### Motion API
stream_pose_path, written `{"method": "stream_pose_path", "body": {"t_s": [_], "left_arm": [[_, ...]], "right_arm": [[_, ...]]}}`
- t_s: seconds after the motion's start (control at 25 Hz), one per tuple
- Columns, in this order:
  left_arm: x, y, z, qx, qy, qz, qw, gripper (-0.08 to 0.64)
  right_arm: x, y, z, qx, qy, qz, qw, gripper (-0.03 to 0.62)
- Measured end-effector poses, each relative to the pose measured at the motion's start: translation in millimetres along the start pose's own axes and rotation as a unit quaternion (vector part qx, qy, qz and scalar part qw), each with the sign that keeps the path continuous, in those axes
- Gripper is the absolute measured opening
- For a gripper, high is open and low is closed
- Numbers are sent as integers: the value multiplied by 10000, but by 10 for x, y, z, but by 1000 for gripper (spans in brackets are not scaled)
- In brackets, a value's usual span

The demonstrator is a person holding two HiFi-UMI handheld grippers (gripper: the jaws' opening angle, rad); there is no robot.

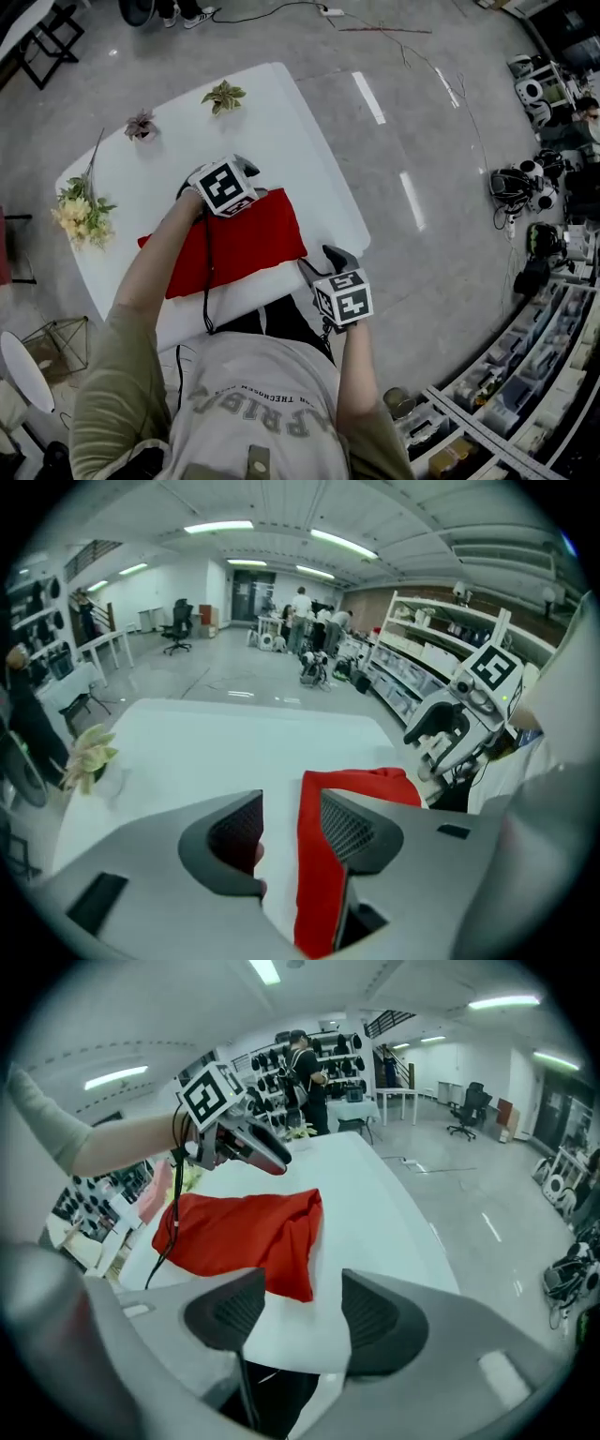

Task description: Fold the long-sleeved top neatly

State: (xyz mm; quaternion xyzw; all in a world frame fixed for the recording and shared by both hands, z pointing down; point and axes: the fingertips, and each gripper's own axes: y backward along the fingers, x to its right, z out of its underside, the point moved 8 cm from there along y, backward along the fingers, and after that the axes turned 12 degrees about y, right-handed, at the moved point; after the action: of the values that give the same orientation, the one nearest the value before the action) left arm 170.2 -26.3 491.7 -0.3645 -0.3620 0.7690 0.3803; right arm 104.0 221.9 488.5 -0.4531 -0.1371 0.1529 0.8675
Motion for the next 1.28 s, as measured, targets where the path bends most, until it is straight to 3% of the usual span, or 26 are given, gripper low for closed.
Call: {"method": "stream_pose_path", "body": {"t_s": [0.12,0.28,0.36,0.44,0.52,0.6,0.68,0.8,0.92,0.96,1.04,1.16,1.24,1.28], "left_arm": [[-55,530,276,717,793,-250,9940,175],[274,1211,1122,1194,1631,-994,9743,175],[457,1427,1667,1255,2250,-1444,9554,175],[667,1547,2166,1365,2996,-1750,9279,175],[933,1611,2567,1471,3613,-1884,9013,175],[1164,1650,2853,1424,3927,-2047,8852,175],[1324,1650,3007,1257,3975,-2301,8794,175],[1493,1549,2957,1047,3712,-2525,8874,175],[1596,1374,2713,701,2844,-2678,9179,214],[1599,1317,2623,544,2455,-2721,9288,244],[1524,1232,2437,392,1768,-2770,9437,290],[1229,1136,2164,405,1244,-2605,9566,327],[1015,1018,2084,108,1084,-2355,9657,348],[932,944,2101,-170,1015,-2241,9691,357]], "right_arm": [[-105,22,-231,150,268,-296,9991,239],[-320,-257,-323,-183,517,-796,9953,199],[-268,-474,-311,-347,586,-781,9946,163],[-187,-617,-319,-401,695,-793,9936,46],[-190,-562,-329,-372,897,-897,9912,9],[-240,-412,-306,-365,1144,-939,9883,9],[-256,-365,-232,-487,1237,-962,9864,8],[-227,-484,-100,-906,1378,-883,9824,8],[-261,-469,-110,-1270,2034,-657,9686,17],[-280,-412,-148,-1323,2310,-619,9619,46],[-292,-283,-293,-1147,2685,-740,9536,218],[-311,-291,-701,-454,2793,-1288,9505,241],[-404,-489,-902,-465,3126,-1679,9338,247],[-460,-602,-924,-723,3427,-1829,9186,347]]}}
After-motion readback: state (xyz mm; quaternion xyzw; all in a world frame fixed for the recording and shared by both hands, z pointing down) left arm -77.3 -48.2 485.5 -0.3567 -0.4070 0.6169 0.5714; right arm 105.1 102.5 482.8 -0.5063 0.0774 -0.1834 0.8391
